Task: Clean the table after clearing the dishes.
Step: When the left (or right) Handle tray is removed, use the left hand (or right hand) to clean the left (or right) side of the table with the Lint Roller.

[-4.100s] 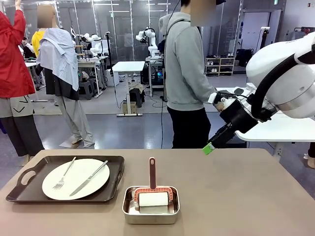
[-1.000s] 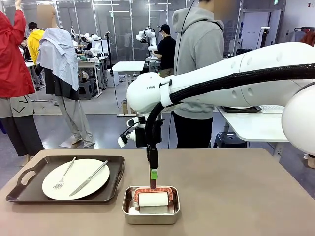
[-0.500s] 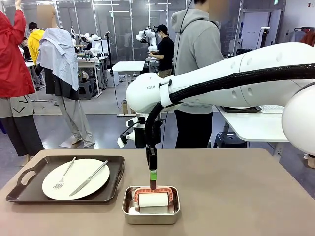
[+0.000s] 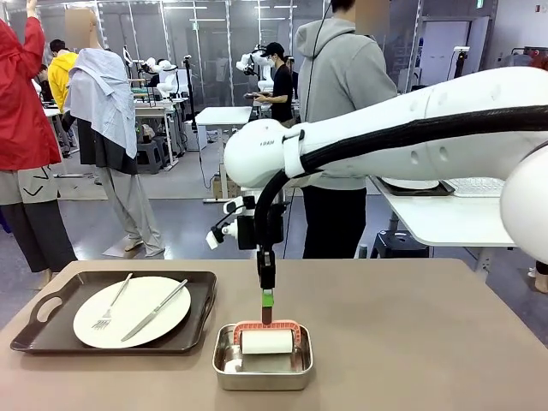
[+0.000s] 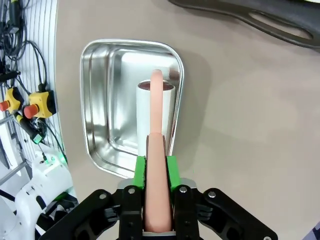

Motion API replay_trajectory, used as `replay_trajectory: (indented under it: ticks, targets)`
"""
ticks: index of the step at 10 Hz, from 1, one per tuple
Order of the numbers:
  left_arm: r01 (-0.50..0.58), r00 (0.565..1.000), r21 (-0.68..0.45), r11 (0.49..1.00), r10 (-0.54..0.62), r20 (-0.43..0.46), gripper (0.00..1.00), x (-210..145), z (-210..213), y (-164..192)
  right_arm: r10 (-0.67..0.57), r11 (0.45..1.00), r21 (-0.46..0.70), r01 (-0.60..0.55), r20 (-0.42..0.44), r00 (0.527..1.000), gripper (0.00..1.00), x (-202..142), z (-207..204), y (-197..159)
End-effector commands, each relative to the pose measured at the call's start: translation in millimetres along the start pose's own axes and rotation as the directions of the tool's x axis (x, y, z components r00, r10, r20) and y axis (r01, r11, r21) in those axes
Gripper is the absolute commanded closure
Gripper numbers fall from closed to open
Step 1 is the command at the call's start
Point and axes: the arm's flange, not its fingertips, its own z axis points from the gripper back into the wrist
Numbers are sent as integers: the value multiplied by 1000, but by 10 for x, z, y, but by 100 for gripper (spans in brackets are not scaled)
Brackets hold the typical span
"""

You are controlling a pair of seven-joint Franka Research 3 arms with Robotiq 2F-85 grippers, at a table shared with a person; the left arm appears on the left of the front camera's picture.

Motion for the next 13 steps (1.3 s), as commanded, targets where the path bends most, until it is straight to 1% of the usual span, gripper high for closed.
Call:
replay_trajectory:
  ticks: [1, 2, 3, 4, 5, 6, 7, 8, 9, 10, 11, 12, 13]
  targets:
    - [3, 1000, -19, 1000, -3, 10, 0, 40, 25, -3, -118, 993, -15, 118, 54, 992, 100, -277, 189, 411]
    - [3, 1000, -19, 1000, -3, 10, 0, 40, 25, -3, -218, 974, -37, 223, 95, 971, 100, -510, 304, 593]
    - [3, 1000, -19, 1000, -3, 10, 0, 40, 25, -3, -294, 952, -15, 306, 226, 928, 100, -823, 417, 745]
    - [3, 1000, -19, 1000, -3, 10, 0, 40, 25, -3, -396, 907, 13, 420, 364, 843, 100, -1158, 516, 885]
    - [3, 1000, -19, 1000, -3, 10, 0, 40, 25, -3, -550, 803, 42, 594, 436, 712, 100, -1453, 563, 1005]
    - [3, 1000, -19, 1000, -3, 10, 0, 40, 25, -3, -651, 691, 115, 714, 528, 545, 100, -1793, 584, 1092]
    - [3, 1000, -19, 1000, -3, 10, 0, 40, 25, -3, -709, 605, 195, 772, 573, 411, 100, -2110, 529, 1078]
    - [3, 1000, -19, 1000, -3, 10, 0, 40, 25, -3, -744, 547, 272, 792, 592, 310, 100, -2359, 449, 1027]
    - [3, 1000, -19, 1000, -3, 10, 0, 40, 25, -3, -789, 482, 389, 785, 582, 196, 100, -2559, 334, 924]
    - [3, 1000, -19, 1000, -3, 10, 0, 40, 25, -3, -829, 430, 471, 770, 543, 131, 100, -2714, 211, 832]
    - [3, 1000, -19, 1000, -3, 10, 0, 40, 25, -3, -847, 374, 497, 783, 527, 70, 100, -2834, 119, 766]
    - [3, 1000, -19, 1000, -3, 10, 0, 40, 25, -3, -835, 409, 486, 772, 540, 102, 100, -2859, 66, 705]
    - [3, 1000, -19, 1000, -3, 10, 0, 40, 25, -3, -842, 416, 450, 790, 519, 148, 100, -2976, 143, 810]
